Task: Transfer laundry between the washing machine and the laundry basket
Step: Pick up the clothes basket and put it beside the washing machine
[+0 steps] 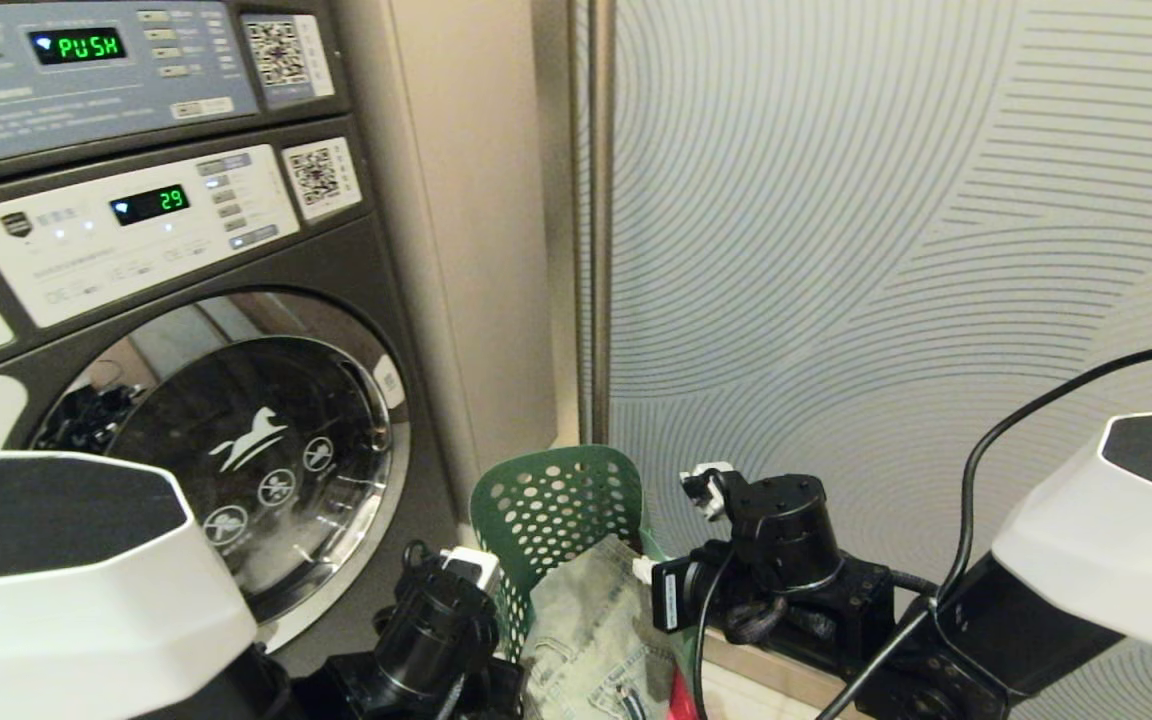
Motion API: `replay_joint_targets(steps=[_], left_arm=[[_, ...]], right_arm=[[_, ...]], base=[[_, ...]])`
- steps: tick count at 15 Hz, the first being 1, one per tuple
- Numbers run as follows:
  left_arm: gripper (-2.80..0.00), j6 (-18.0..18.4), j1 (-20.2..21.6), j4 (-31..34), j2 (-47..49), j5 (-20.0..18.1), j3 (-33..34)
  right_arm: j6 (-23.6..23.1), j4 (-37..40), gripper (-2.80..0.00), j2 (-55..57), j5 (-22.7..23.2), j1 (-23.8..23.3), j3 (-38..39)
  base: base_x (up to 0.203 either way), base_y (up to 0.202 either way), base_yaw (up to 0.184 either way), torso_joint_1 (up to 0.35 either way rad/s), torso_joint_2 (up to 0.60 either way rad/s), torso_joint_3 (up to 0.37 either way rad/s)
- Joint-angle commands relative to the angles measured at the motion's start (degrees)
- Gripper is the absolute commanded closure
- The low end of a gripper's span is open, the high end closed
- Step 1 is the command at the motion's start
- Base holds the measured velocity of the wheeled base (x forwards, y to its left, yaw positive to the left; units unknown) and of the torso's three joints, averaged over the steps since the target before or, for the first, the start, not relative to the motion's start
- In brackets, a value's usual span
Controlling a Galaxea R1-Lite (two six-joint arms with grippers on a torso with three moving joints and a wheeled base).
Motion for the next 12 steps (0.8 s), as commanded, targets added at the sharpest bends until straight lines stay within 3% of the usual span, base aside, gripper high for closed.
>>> replay_joint_targets(steps=[1, 12], left_arm=[[0.00, -0.1, 0.0, -0.3, 0.1, 0.1, 0.0], [0.00, -0.6, -0.3, -2.3, 2.0, 0.2, 0.1]], right_arm=[[0.1, -0.4, 0.00, 0.1, 0.0, 0.1, 0.2], [0.0, -0.5, 0.00, 1.0, 0.1, 0.1, 0.0]], base=[[0.000, -0.011, 0.172, 0.000, 0.00, 0.005], [-0.005, -0.009, 0.168, 0.001, 0.00, 0.002]])
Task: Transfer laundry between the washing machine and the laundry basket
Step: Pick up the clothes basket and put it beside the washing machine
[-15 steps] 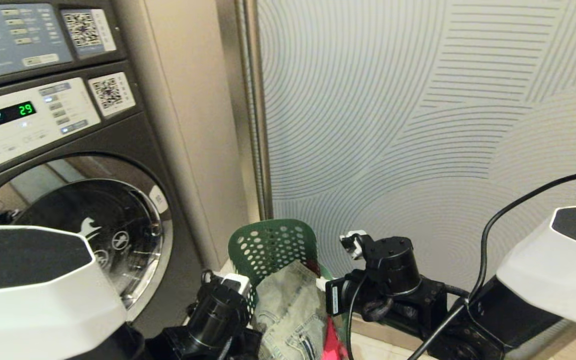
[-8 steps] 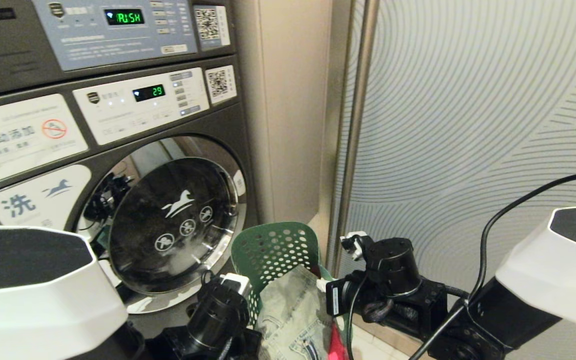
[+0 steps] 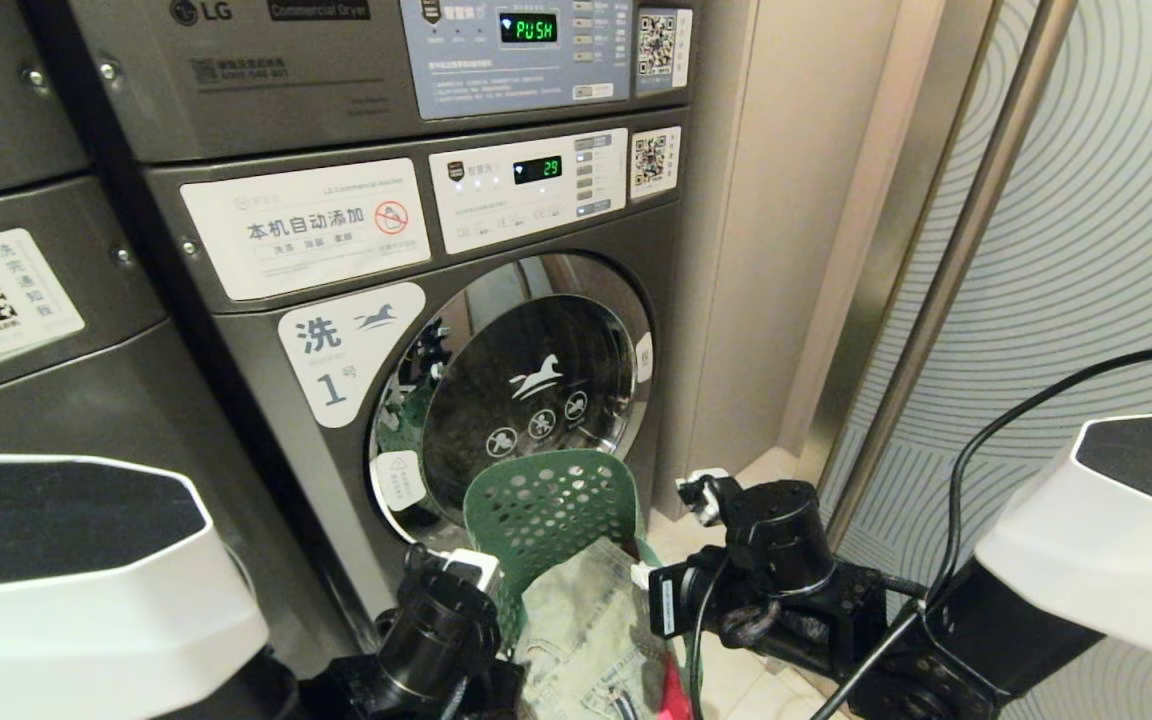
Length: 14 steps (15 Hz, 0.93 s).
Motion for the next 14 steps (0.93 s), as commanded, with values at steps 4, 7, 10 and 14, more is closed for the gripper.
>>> replay_joint_targets(steps=[4, 7, 10, 14], left_arm=[[0.00, 0.0, -0.1, -1.4, 0.9, 0.1, 0.3], [0.00, 0.0, -0.1, -1.4, 1.1, 0.2, 0.2], [0.00, 0.0, -0.2, -1.4, 1.1, 0.2, 0.1], [0.00, 0.0, -0.3, -1.4, 1.2, 0.2, 0.0]], right_arm=[[0.1, -0.4, 0.00, 0.2, 0.0, 0.0, -0.2], [0.2, -0.4, 0.00, 0.3, 0.0, 0.0, 0.0], [0.2, -0.4, 0.00, 0.3, 0.0, 0.0, 0.0], [0.2, -0.8, 0.00, 0.3, -0.1, 0.0, 0.2]], base=[[-0.020, -0.003, 0.021, 0.001, 0.00, 0.001], [-0.006, -0.012, 0.165, 0.004, 0.00, -0.001], [0.001, -0.008, 0.179, 0.003, 0.00, -0.002], [0.001, -0.011, 0.174, 0.001, 0.00, 0.003]])
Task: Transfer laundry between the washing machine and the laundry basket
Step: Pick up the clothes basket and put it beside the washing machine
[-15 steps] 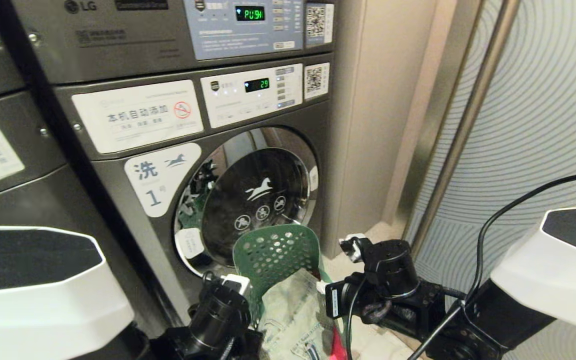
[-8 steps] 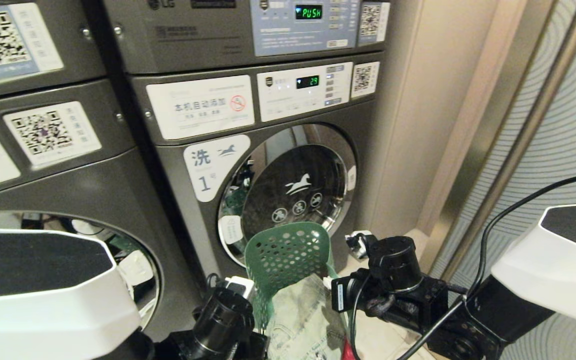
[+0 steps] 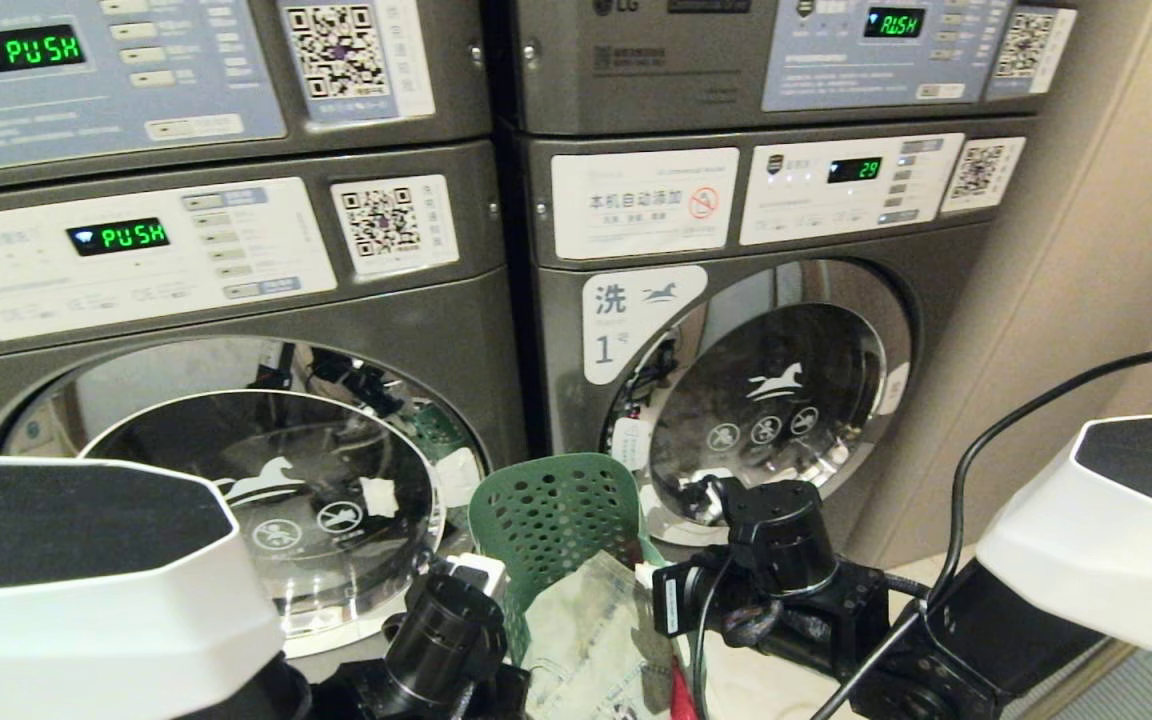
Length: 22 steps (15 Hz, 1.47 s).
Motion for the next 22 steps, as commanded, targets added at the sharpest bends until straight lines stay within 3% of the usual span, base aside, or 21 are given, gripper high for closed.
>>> replay_joint_targets(steps=[1, 4, 9, 16, 22], left_arm=[[0.00, 0.0, 0.0, -0.3, 0.2, 0.2, -0.1], [0.00, -0.1, -0.1, -0.3, 0.2, 0.2, -0.1], [0.00, -0.1, -0.4, -0.4, 0.8, 0.1, -0.1], [0.00, -0.2, -0.4, -0.5, 2.0, 0.2, -0.2], [0.00, 0.1, -0.4, -2.0, 4.6, 0.1, -4.2]], right_arm=[[0.1, -0.9, 0.00, 0.0, 0.0, 0.1, 0.1], [0.0, -2.3, 0.00, 0.4, 0.0, 0.1, 0.4], [-0.7, -2.5, 0.00, 1.0, 0.0, 0.1, 0.8], [-0.9, -2.5, 0.00, 1.0, 0.0, 0.1, 0.7], [-1.2, -2.4, 0.00, 1.5, -2.4, -0.9, 0.6]], base=[[0.001, -0.011, 0.170, 0.002, 0.00, -0.001], [0.002, -0.007, 0.132, 0.000, 0.00, 0.002], [0.000, 0.000, 0.000, 0.000, 0.00, 0.000], [-0.160, 0.000, 0.002, 0.002, 0.00, 0.003], [0.000, 0.000, 0.000, 0.000, 0.00, 0.000]])
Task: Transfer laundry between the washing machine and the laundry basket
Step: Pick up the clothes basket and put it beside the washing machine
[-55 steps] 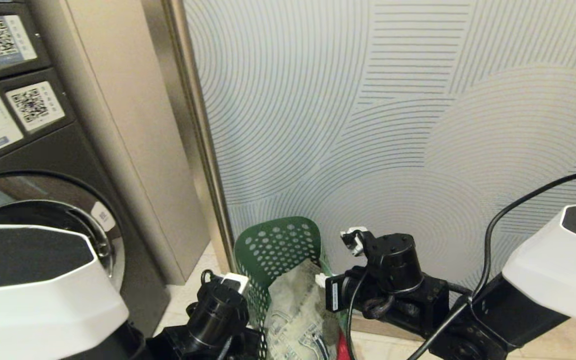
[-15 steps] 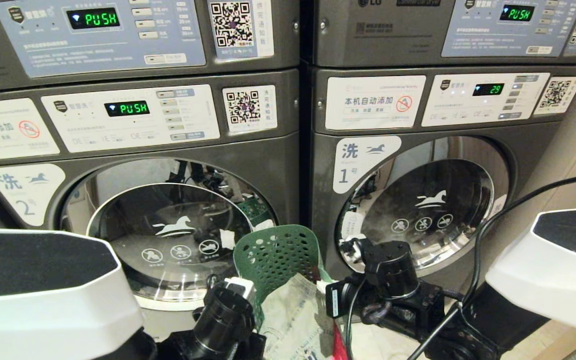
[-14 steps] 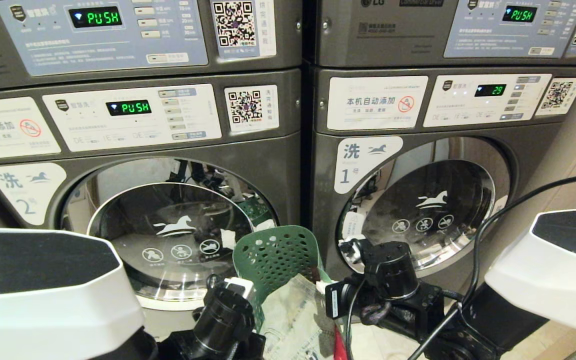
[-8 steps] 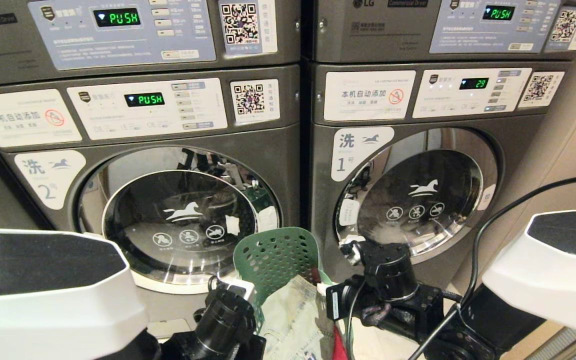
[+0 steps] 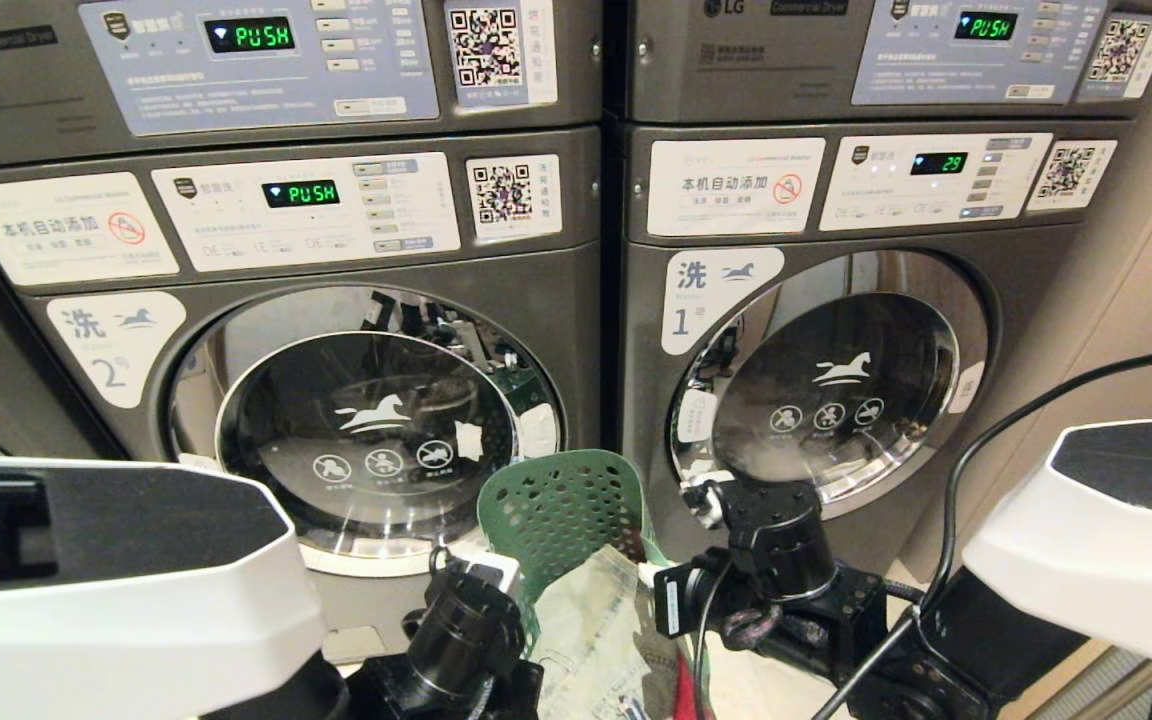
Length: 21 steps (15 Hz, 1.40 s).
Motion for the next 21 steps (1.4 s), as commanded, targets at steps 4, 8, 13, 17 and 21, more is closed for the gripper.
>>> replay_joint_targets(steps=[4, 8, 13, 17, 21], left_arm=[[0.00, 0.2, -1.4, -0.3, 3.0, 0.1, -4.8], [0.00, 0.5, -4.2, -0.1, 5.6, 0.2, -9.7], [0.00, 0.7, -7.3, -0.2, 8.5, 0.4, -13.3], [0.00, 1.5, -8.8, 0.2, 12.1, 0.4, -20.3], [0.00, 1.5, -9.9, 0.4, 16.6, 0.5, -25.7]], right_arm=[[-0.2, -0.3, 0.00, 0.1, -1.0, -5.0, 0.4], [-3.6, -0.3, 0.00, -0.1, -1.0, -9.1, 1.1], [-4.4, -0.4, 0.00, -0.1, -1.0, -11.8, 2.8], [-5.4, -0.6, 0.00, -0.1, -1.0, -14.5, 3.9], [-6.7, -5.4, 0.00, 1.6, -1.0, -16.7, 7.3]], base=[[0.000, 0.000, 0.000, 0.000, 0.00, 0.000], [0.000, 0.000, 0.000, 0.000, 0.00, 0.000], [0.000, 0.000, 0.000, 0.000, 0.00, 0.000], [0.000, 0.000, 0.000, 0.000, 0.00, 0.000], [0.000, 0.000, 0.000, 0.001, 0.00, -0.008]])
